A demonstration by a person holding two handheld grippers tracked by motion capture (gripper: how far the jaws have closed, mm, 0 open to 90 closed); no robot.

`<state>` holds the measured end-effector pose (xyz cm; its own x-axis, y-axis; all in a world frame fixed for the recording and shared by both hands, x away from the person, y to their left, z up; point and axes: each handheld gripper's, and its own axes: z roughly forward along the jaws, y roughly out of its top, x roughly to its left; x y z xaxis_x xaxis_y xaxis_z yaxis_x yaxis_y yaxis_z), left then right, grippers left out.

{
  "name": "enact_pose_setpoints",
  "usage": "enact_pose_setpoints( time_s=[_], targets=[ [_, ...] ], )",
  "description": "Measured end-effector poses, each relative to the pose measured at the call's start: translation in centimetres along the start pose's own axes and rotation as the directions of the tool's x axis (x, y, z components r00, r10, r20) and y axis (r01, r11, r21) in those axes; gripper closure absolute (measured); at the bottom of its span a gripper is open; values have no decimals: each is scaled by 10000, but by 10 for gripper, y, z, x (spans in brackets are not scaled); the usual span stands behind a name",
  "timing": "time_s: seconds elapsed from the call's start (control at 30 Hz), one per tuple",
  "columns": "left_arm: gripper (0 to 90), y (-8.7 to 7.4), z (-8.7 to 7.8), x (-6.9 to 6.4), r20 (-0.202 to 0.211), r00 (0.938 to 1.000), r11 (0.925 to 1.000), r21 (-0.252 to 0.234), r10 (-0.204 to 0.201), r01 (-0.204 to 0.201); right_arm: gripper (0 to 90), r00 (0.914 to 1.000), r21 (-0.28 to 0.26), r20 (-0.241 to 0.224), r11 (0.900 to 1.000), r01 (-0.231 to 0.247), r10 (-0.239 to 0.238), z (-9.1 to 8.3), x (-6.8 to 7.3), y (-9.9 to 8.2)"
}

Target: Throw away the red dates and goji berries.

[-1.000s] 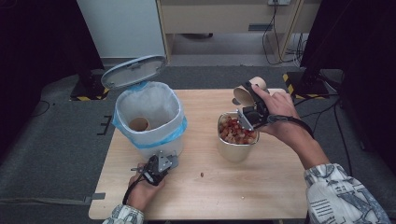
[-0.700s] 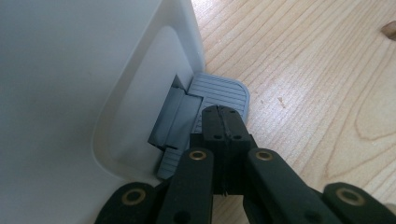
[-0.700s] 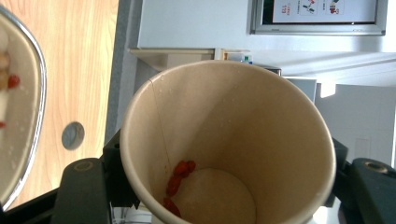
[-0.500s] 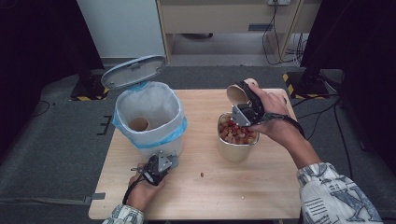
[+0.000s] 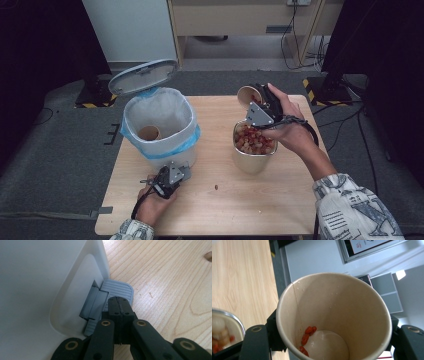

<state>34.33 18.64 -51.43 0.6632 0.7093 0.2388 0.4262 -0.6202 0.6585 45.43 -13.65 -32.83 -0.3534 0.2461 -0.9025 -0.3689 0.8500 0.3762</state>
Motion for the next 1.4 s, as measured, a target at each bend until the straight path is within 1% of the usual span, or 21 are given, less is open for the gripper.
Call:
enact_pose_setpoints(
  time_s=[0.03, 0.1, 0.13, 0.2, 0.23, 0.27, 0.33, 0.4, 0.43, 0.5, 0.67, 0.73, 0.9, 1.0, 1.03, 1.1, 1.17, 1.2, 1.27, 1.37, 1.4],
  targets=[
    [899, 0, 0, 0, 0, 10000, 10000, 0, 0, 0, 304, 10000, 0, 0, 10000, 0, 0, 0, 0, 0],
    [899, 0, 0, 0, 2, 10000, 10000, -3, -3, 3, 303, 9996, -113, -25, 9996, -274, 274, 0, -2, 1],
    [899, 0, 0, 0, 7, 10000, 10000, -6, -2, 2, 302, 9987, -218, -59, 9985, -501, 500, 0, -3, 2],
    [899, 0, 0, 0, 5, 10000, 10000, -5, 1, -1, 302, 9983, -272, -81, 9980, -576, 574, 0, -4, 3],
    [899, 0, 0, 0, 5, 10000, 10000, -3, 0, 0, 301, 9961, -390, -144, 9954, -871, 866, 1, -5, 3],
    [899, 0, 0, 0, 2, 10000, 10000, -5, 0, 0, 301, 9961, -390, -144, 9954, -871, 866, 1, -5, 3],
    [899, 0, 0, 0, 5, 10000, 10000, -4, 3, -3, 301, 9936, -450, -180, 9927, -1120, 1113, 1, -6, 4],
    [899, 0, 0, 0, 3, 10000, 10000, -4, 2, -2, 301, 9921, -488, -174, 9910, -1249, 1242, 1, -6, 4],
    [899, 0, 0, 0, 7, 10000, 10000, -5, -2, 2, 301, 9891, -528, -244, 9878, -1466, 1454, 1, -7, 4],
    [899, 0, 0, 0, 12, 10000, 10000, 3, 3, -3, 301, 9883, -538, -234, 9870, -1518, 1507, 1, -7, 5],
    [899, 0, 0, 0, 12, 10000, 10000, 5, 4, -4, 300, 9790, -735, -368, 9765, -2028, 2005, 1, -10, 6],
    [899, 0, 0, 0, 11, 10000, 10000, 7, 2, -2, 300, 9781, -762, -390, 9754, -2069, 2044, 1, -10, 7],
    [899, 0, 0, 0, 15, 10000, 10000, 4, 0, 0, 300, 9708, -891, -516, 9672, -2380, 2342, 2, -11, 9],
    [899, 0, 0, 0, 18, 10000, 10000, 6, 1, -1, 300, 9637, -962, -608, 9594, -2650, 2601, 3, -11, 11],
    [899, 0, 0, 0, 18, 10000, 10000, 5, 0, 0, 300, 9637, -962, -608, 9594, -2650, 2601, 3, -11, 11],
    [899, 0, 0, 0, 21, 10000, 10000, 5, -7, 7, 299, 9574, -1057, -669, 9522, -2866, 2808, 3, -12, 12],
    [899, 0, 0, 0, 20, 10000, 10000, 5, -2, 2, 299, 9559, -1090, -687, 9502, -2918, 2856, 4, -12, 13],
    [899, 0, 0, 0, 22, 10000, 10000, 8, -5, 5, 299, 9518, -1140, -718, 9455, -3050, 2983, 4, -12, 14],
    [899, 0, 0, 0, 14, 10000, 10000, 7, 4, -4, 299, 9509, -1159, -731, 9444, -3077, 3009, 4, -12, 14],
    [899, 0, 0, 0, 17, 10000, 10000, 3, 0, 0, 299, 9421, -1238, -822, 9346, -3334, 3252, 5, -13, 17],
    [899, 0, 0, 0, 18, 10000, 10000, 6, 1, -1, 299, 9421, -1238, -822, 9346, -3334, 3252, 5, -13, 17]
  ],
)
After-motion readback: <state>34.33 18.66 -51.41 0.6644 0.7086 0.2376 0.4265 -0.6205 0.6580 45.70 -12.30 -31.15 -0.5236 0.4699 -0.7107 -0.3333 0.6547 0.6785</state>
